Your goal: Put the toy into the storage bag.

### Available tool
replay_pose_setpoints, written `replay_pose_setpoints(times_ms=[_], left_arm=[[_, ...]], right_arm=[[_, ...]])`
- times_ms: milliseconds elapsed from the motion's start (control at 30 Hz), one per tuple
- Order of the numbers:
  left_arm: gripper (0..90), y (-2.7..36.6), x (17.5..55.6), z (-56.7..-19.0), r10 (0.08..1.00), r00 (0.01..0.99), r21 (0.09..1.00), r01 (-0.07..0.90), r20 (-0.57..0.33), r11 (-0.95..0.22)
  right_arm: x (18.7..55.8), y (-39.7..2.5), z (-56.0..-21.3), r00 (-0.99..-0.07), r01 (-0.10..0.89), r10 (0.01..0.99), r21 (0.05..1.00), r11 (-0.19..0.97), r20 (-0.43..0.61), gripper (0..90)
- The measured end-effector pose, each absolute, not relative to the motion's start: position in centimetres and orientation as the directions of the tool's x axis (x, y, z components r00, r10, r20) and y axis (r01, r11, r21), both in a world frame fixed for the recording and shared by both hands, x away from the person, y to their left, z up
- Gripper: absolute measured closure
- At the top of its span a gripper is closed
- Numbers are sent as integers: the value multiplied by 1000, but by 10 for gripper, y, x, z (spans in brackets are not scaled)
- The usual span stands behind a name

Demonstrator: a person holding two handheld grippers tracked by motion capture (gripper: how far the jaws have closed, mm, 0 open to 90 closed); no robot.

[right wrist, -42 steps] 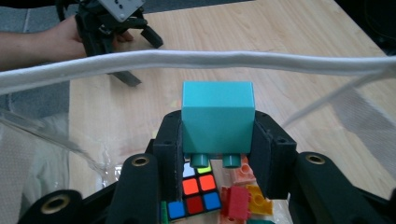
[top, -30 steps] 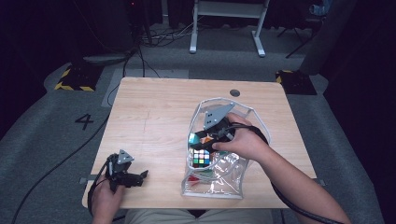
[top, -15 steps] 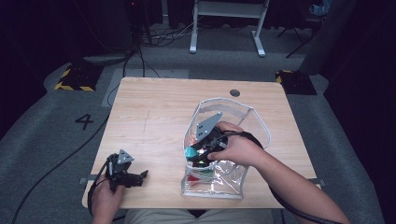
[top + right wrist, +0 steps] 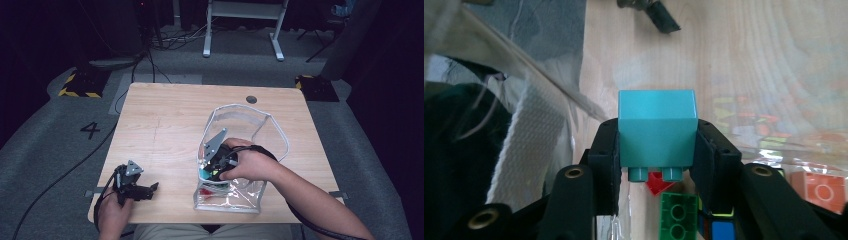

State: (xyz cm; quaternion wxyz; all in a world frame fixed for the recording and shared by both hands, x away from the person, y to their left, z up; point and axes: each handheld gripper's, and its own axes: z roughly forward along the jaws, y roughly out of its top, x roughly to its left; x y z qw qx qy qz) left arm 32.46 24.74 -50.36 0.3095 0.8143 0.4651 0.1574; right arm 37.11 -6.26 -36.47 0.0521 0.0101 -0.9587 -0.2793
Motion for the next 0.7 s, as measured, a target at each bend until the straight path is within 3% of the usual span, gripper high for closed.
replay_pose_setpoints(times_ms=[700], left_arm=[[0, 247, 325, -504, 855, 518, 650, 661, -34, -375]], right_arm=[[369, -52, -378, -986, -9, -82, 444, 896, 146, 591]])
